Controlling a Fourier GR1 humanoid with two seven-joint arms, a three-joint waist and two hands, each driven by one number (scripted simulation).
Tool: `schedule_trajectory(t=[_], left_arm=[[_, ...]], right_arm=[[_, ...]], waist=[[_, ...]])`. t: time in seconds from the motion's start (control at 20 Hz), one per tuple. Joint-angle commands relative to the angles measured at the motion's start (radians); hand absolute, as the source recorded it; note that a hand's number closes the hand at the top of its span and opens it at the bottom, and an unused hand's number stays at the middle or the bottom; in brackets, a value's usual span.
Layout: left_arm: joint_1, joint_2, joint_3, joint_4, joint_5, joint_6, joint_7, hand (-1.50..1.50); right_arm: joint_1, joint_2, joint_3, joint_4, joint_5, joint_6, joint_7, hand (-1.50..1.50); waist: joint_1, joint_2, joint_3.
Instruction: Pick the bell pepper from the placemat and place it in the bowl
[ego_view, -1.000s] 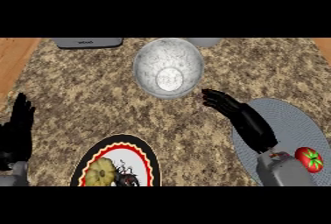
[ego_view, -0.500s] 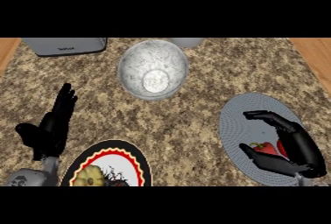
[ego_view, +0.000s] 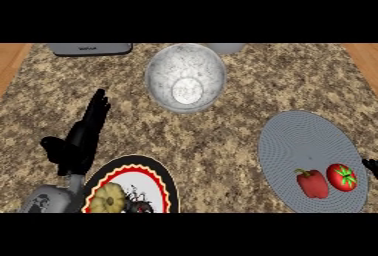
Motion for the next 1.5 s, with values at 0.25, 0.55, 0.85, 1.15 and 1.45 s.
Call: schedule_trajectory(t=[0.25,0.55,0.85,1.15,1.45], left_arm=[[0.018,-0.052,-0.042,-0.038,-0.053,0.0,0.001,0.0],[-0.03,-0.053,-0.01,-0.033,-0.051,-0.01,0.069,0.0],[-0.055,-0.078,0.02,0.09,-0.079,-0.047,-0.029,0.0],[0.016,-0.114,0.004,-0.03,-0.113,-0.039,0.039,0.0],[-0.029,-0.121,0.063,-0.024,-0.13,-0.077,0.083,0.0]], right_arm=[[0.212,-0.123,-0.181,-0.301,-0.025,0.008,0.296,-1.5],[0.166,-0.21,-0.196,-0.2,0.014,0.099,0.44,-1.5],[0.01,-0.215,-0.073,-0.11,0.134,0.115,0.609,-1.5],[-0.014,-0.124,-0.056,0.023,0.224,0.181,0.499,-1.5],[0.047,-0.107,-0.177,-0.079,0.137,0.301,0.495,-1.5]], waist=[[0.028,0.005,-0.003],[0.041,0.007,-0.001],[0.048,0.011,-0.001],[0.046,0.006,-0.001],[0.038,0.005,-0.001]])
